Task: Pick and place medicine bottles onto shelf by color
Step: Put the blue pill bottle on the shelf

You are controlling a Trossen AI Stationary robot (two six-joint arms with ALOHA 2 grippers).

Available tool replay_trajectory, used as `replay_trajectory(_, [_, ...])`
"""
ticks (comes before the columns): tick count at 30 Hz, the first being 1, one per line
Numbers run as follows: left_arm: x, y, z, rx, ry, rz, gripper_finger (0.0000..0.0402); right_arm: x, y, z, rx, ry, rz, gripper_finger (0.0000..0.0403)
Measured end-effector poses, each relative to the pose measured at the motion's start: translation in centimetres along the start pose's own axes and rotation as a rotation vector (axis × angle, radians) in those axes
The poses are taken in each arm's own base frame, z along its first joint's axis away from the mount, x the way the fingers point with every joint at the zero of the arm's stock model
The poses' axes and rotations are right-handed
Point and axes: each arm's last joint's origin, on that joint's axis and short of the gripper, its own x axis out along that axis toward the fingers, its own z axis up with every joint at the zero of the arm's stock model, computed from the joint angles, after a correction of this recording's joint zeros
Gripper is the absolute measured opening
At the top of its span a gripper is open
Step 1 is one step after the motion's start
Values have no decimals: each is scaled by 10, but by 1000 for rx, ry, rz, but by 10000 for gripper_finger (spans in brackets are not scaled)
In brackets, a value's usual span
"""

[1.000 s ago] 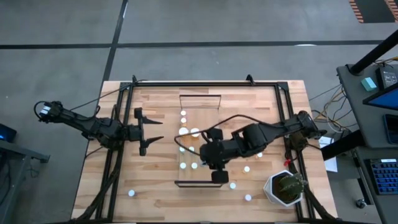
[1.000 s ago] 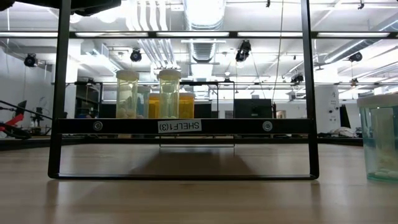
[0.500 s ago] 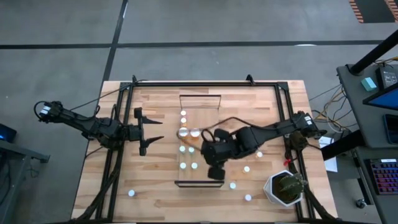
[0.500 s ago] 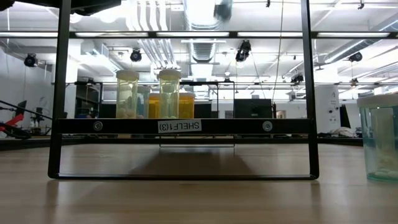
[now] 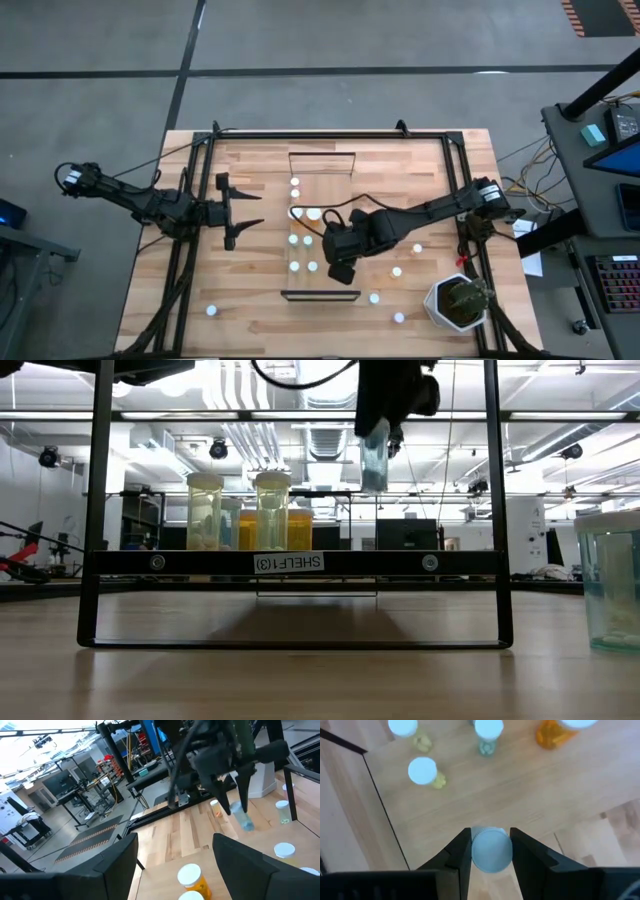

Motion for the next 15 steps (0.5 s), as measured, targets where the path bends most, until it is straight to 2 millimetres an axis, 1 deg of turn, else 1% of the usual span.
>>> replay_trajectory(8, [0, 0, 0, -1, -1, 1, 240, 19, -6, -5, 7, 10, -18, 107])
replay_trajectory(15, [0, 0, 0, 0, 0, 1, 240, 24, -7, -7, 5, 13, -15, 107])
